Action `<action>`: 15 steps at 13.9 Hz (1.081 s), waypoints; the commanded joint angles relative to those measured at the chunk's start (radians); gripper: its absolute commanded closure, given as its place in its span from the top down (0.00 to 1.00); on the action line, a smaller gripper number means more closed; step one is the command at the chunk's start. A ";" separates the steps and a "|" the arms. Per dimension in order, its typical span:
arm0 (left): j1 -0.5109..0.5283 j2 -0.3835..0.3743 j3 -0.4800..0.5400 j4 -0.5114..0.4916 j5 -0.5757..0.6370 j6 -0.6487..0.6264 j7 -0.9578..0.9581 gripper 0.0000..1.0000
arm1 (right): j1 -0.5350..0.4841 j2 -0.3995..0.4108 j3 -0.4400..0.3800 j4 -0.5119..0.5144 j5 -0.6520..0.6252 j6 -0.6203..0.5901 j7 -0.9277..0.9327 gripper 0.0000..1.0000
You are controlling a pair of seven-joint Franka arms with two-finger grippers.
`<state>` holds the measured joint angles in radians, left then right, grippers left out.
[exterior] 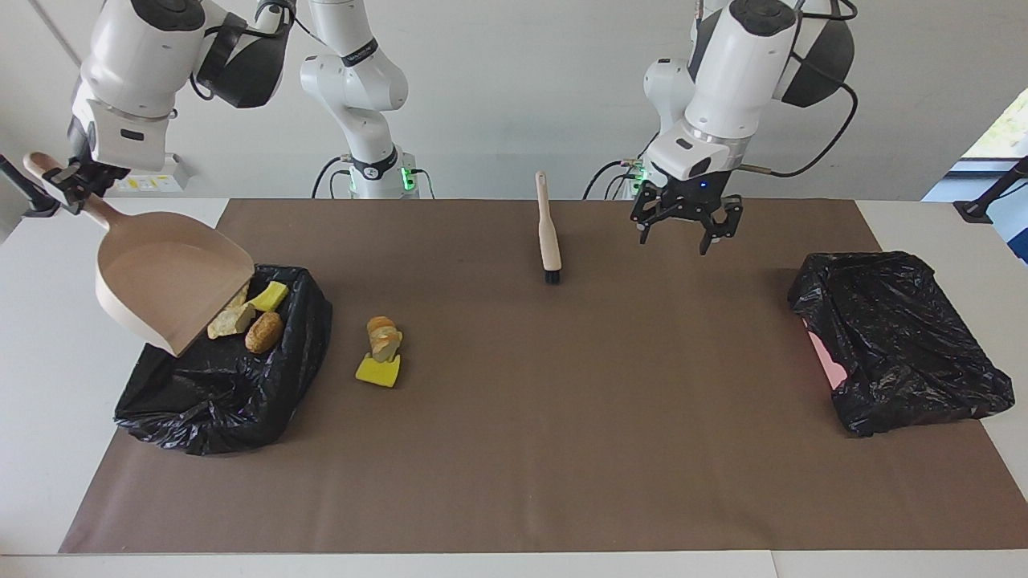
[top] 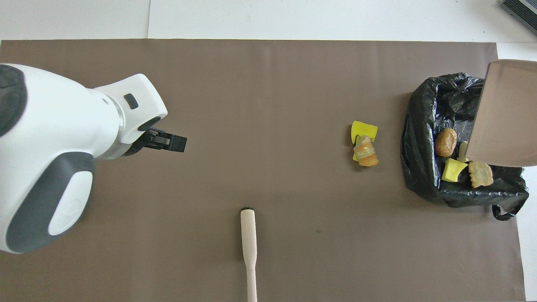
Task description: Sweep and dump trash in bin
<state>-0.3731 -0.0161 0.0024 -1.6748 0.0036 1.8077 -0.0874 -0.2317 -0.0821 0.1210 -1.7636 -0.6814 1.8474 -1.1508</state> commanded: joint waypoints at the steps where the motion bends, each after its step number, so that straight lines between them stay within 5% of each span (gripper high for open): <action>1: 0.092 0.010 -0.004 0.124 0.018 -0.123 0.110 1.00 | 0.073 0.019 0.017 0.010 0.098 -0.045 0.243 0.00; 5: 0.195 0.013 -0.004 0.236 0.013 -0.247 0.296 1.00 | 0.228 0.125 0.017 0.021 0.223 -0.051 0.714 0.00; 10: 0.229 -0.065 0.031 0.173 0.003 -0.346 0.301 1.00 | 0.390 0.301 0.017 0.139 0.435 -0.040 1.265 0.00; 15: 0.237 -0.052 0.033 0.201 0.003 -0.376 0.291 1.00 | 0.553 0.454 0.017 0.240 0.583 0.048 1.563 0.00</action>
<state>-0.1488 -0.0599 0.0441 -1.4706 0.0068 1.4492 0.2005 0.2695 0.2903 0.1416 -1.6020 -0.1479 1.8577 0.3171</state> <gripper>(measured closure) 0.000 0.683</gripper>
